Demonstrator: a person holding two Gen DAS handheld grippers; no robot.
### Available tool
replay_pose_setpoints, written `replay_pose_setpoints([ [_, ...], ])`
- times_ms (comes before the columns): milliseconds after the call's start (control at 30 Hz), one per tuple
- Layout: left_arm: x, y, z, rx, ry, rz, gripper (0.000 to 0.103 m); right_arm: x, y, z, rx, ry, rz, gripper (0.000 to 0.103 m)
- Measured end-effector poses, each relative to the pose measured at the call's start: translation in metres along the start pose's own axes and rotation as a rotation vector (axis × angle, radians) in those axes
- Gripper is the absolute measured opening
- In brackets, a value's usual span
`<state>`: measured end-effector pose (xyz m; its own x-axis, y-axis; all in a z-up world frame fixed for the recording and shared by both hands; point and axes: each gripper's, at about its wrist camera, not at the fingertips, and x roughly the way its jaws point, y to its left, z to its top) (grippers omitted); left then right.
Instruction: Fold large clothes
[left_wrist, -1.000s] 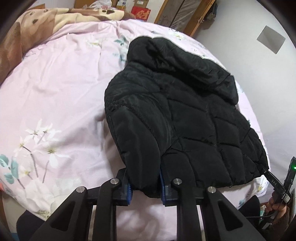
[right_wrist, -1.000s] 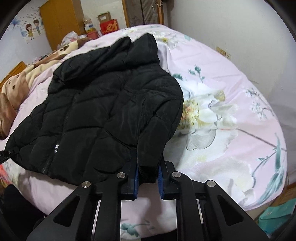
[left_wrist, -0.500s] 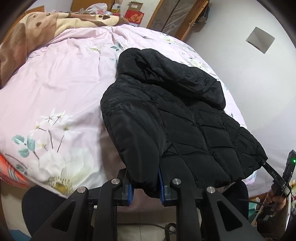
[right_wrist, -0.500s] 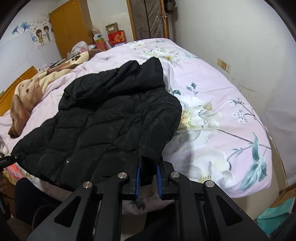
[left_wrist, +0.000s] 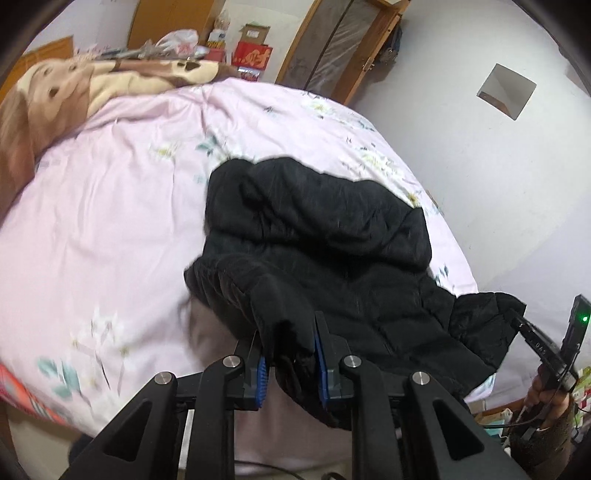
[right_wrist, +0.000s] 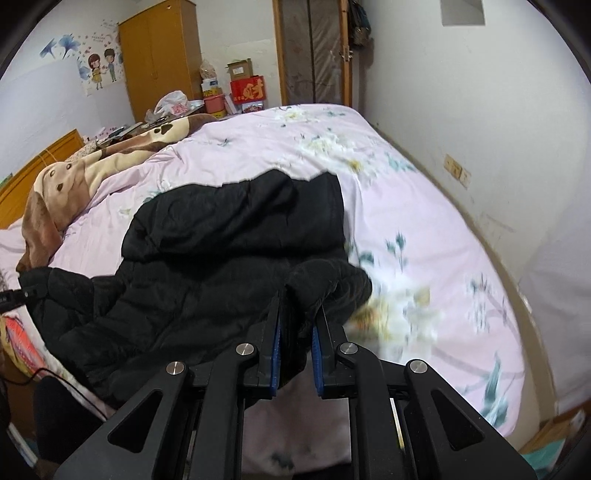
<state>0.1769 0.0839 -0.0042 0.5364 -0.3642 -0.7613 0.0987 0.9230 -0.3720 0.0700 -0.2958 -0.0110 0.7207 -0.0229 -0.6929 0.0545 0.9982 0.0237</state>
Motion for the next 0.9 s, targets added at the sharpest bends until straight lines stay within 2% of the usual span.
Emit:
replay_pose_setpoints([
  [200, 0.016, 0.008, 0.059, -0.024, -0.016, 0.008, 0.021, 0.017, 0.011, 0.055, 0.016, -0.013, -0.005, 0.014],
  [400, 0.048, 0.018, 0.117, -0.050, -0.027, 0.017, 0.021, 0.054, 0.017, 0.112, 0.012, 0.007, -0.016, 0.014],
  [533, 0.079, 0.030, 0.156, -0.104, -0.008, 0.030, 0.021, 0.088, 0.015, 0.148, 0.023, 0.048, -0.033, 0.014],
  [667, 0.113, 0.037, 0.186, -0.110, 0.016, 0.065, 0.021, 0.124, 0.011, 0.176, 0.020, 0.087, -0.068, 0.014],
  [900, 0.170, 0.054, 0.220, -0.182, 0.079, 0.098, 0.023, 0.183, 0.006, 0.209, 0.041, 0.170, -0.078, 0.014],
])
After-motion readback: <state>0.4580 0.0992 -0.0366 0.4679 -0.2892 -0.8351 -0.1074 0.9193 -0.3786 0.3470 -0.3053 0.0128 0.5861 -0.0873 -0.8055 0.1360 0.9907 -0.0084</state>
